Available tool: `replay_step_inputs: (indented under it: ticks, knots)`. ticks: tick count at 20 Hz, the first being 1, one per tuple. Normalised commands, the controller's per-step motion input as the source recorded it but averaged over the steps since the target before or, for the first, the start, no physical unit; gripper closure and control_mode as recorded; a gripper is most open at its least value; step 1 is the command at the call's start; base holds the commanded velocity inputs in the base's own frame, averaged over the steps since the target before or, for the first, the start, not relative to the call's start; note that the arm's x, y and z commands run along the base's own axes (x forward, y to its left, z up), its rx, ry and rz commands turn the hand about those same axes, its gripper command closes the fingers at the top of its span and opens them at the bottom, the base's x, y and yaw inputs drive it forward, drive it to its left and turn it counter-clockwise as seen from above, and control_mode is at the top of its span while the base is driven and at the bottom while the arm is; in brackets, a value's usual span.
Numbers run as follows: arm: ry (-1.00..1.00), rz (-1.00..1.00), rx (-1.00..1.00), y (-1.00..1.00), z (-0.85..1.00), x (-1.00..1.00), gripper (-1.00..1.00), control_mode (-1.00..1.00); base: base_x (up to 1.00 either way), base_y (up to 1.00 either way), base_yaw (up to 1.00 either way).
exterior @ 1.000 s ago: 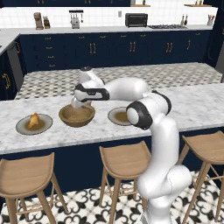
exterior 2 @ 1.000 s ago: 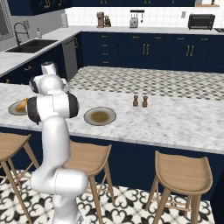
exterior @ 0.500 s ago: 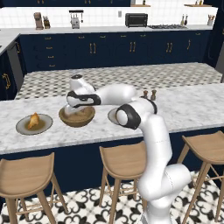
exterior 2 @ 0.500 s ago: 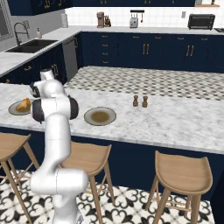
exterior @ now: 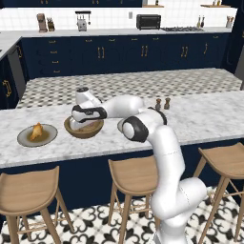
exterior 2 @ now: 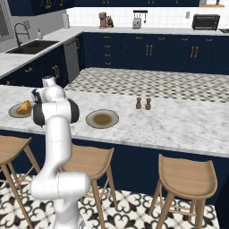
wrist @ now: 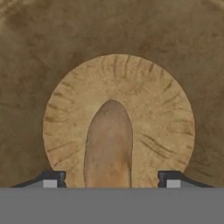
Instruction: Pick the chicken drumstick and sweet potato from their plates and place them in the bowl. Then put the bowl in the fridge.
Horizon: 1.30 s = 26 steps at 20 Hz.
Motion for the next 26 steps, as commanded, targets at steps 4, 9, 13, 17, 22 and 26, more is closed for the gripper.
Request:
replay_step_inputs:
  ticks: [4, 9, 13, 17, 22, 26]
  knots:
    - [0.00, -0.01, 0.01, -0.28, 0.22, -0.24, -1.00, -1.00, 0.00, 0.00, 0.00]
    - [0.00, -0.07, 0.01, -0.25, 0.50, -0.52, -1.00, -1.00, 0.00, 0.00, 0.00]
    - [0.00, -0.11, 0.00, -0.46, 0.51, -0.79, -1.00, -1.00, 0.00, 0.00, 0.00]
    - [0.00, -0.13, 0.00, -0.82, 0.47, -0.92, -1.00, -1.00, 0.00, 0.00, 0.00]
    - [-0.01, -0.14, 0.00, -0.98, 0.43, -0.94, -1.00, -1.00, 0.00, 0.00, 0.00]
    - [0.00, -0.11, 0.00, -0.94, 0.39, -0.83, -1.00, -1.00, 0.00, 0.00, 0.00]
